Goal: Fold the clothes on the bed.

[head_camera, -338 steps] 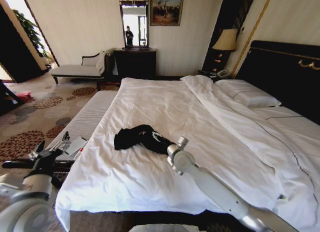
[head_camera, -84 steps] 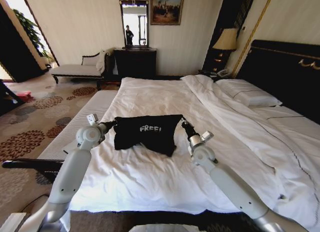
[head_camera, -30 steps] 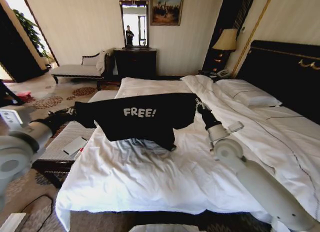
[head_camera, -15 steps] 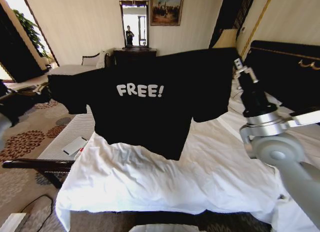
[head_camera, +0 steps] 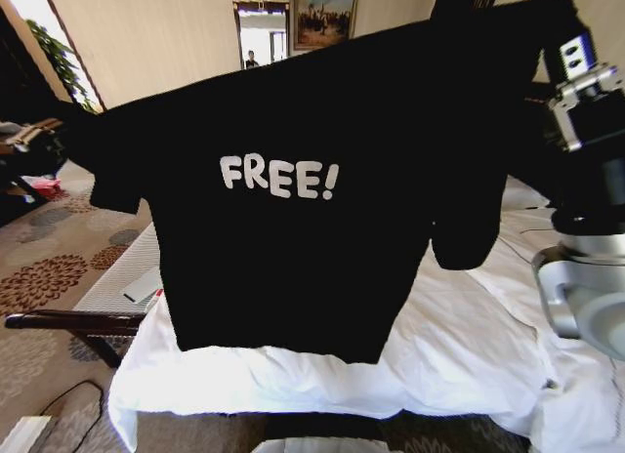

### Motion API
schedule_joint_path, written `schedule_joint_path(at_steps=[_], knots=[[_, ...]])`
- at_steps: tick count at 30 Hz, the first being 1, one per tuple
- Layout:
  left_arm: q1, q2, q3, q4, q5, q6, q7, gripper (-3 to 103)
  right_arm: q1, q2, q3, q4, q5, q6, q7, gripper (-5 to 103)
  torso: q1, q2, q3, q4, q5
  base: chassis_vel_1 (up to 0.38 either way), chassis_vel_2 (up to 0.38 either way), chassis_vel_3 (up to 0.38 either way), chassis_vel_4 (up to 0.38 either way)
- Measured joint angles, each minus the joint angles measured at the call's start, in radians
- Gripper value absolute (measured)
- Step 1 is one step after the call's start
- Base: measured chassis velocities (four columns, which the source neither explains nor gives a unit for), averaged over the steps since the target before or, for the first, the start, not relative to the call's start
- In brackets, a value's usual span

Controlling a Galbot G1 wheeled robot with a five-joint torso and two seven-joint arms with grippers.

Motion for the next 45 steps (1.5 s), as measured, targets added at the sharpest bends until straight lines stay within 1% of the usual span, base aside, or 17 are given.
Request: schedule_joint_path(at_steps=[4,6,9,10,12,13,14,15,19,26,30,32,34,35,37,40,45], knots=[[0.000,0.040,0.067,-0.005,-0.003,0.002,-0.018,0,-0.104,0.004,0.059,-0.002,-0.012,-0.017,0.050,0,0.000,0.000,0.000,-0.0014,0.0001,0.000,0.000,0.000,0.000],[0.001,0.035,0.131,-0.005,0.006,0.009,-0.042,0,-0.152,0.026,0.005,-0.003,-0.106,-0.025,0.067,0,0.000,0.000,0.000,-0.0005,0.0005,0.000,0.000,0.000,0.000],[0.003,0.020,0.190,-0.005,0.024,0.012,-0.059,0,-0.186,0.048,-0.046,-0.005,-0.168,-0.034,0.084,0,0.000,0.000,0.000,-0.0001,0.0005,0.000,0.000,0.000,0.000],[0.004,-0.006,0.290,-0.005,0.076,0.014,-0.077,0,-0.209,0.079,-0.130,-0.005,-0.223,-0.048,0.126,0,0.000,0.000,0.000,-0.0005,0.0002,0.000,0.000,0.000,0.000],[0.014,-0.041,0.399,-0.004,0.154,0.014,-0.084,0,-0.199,0.110,-0.242,-0.006,-0.264,-0.063,0.172,0,0.000,0.000,0.000,-0.0008,-0.0004,0.000,0.000,0.000,0.000],[0.018,-0.048,0.412,-0.004,0.165,0.014,-0.085,0,-0.194,0.116,-0.266,-0.006,-0.273,-0.065,0.177,0,0.000,0.000,0.000,-0.0008,-0.0004,0.000,0.000,0.000,0.000],[0.030,-0.070,0.447,-0.003,0.187,0.014,-0.088,0,-0.169,0.132,-0.355,-0.007,-0.310,-0.069,0.186,0,0.000,0.000,0.000,-0.0002,-0.0002,0.000,0.000,0.000,0.000],[0.030,-0.070,0.447,-0.003,0.187,0.014,-0.088,0,-0.169,0.132,-0.355,-0.007,-0.310,-0.069,0.186,0,0.000,0.000,0.000,-0.0002,-0.0002,0.000,0.000,0.000,0.000],[0.036,-0.099,0.488,-0.002,0.206,0.015,-0.090,0,-0.097,0.151,-0.512,-0.132,-0.388,-0.068,0.173,0,0.000,0.000,0.000,-0.0003,0.0002,0.000,0.000,0.000,0.000],[0.035,-0.108,0.454,-0.002,0.156,0.015,-0.101,0,-0.080,0.153,-0.509,-0.145,-0.383,-0.057,0.133,0,0.000,0.000,0.000,-0.0003,0.0001,0.000,0.000,0.000,0.000],[0.025,-0.096,0.414,-0.002,0.111,0.015,-0.110,0,-0.104,0.168,-0.450,-0.088,-0.374,-0.040,0.110,0,0.000,0.000,0.000,-0.0004,-0.0001,0.000,0.000,0.000,0.000],[0.008,-0.082,0.365,-0.003,0.046,0.015,-0.125,0,-0.133,0.184,-0.350,-0.022,-0.337,-0.024,0.088,0,0.000,0.000,0.000,-0.0005,-0.0003,0.000,0.000,0.000,0.000],[0.007,-0.080,0.350,-0.004,0.032,0.015,-0.127,0,-0.138,0.186,-0.331,-0.017,-0.327,-0.021,0.086,0,0.000,0.000,0.000,-0.0010,-0.0003,0.000,0.000,0.000,0.000],[0.010,-0.078,0.280,-0.005,-0.013,0.015,-0.132,0,-0.151,0.192,-0.262,-0.007,-0.289,-0.017,0.085,0,0.000,0.000,0.000,-0.0007,0.0001,0.000,0.000,0.000,0.000],[0.011,-0.079,0.253,-0.005,-0.036,0.015,-0.137,0,-0.156,0.195,-0.240,-0.006,-0.280,-0.017,0.085,0,0.000,0.000,0.000,-0.0002,0.0001,0.000,0.000,0.000,0.000],[0.021,-0.080,0.143,-0.005,-0.140,0.015,-0.161,0,-0.184,0.210,-0.174,-0.005,-0.263,-0.017,0.086,0,0.000,0.000,0.000,-0.0003,0.0002,0.000,0.000,0.000,0.000],[0.026,-0.052,0.058,-0.005,-0.229,0.015,-0.178,0,-0.206,0.234,-0.156,-0.005,-0.281,-0.017,0.080,0,0.000,0.000,0.000,-0.0003,0.0001,0.000,0.000,0.000,0.000]])
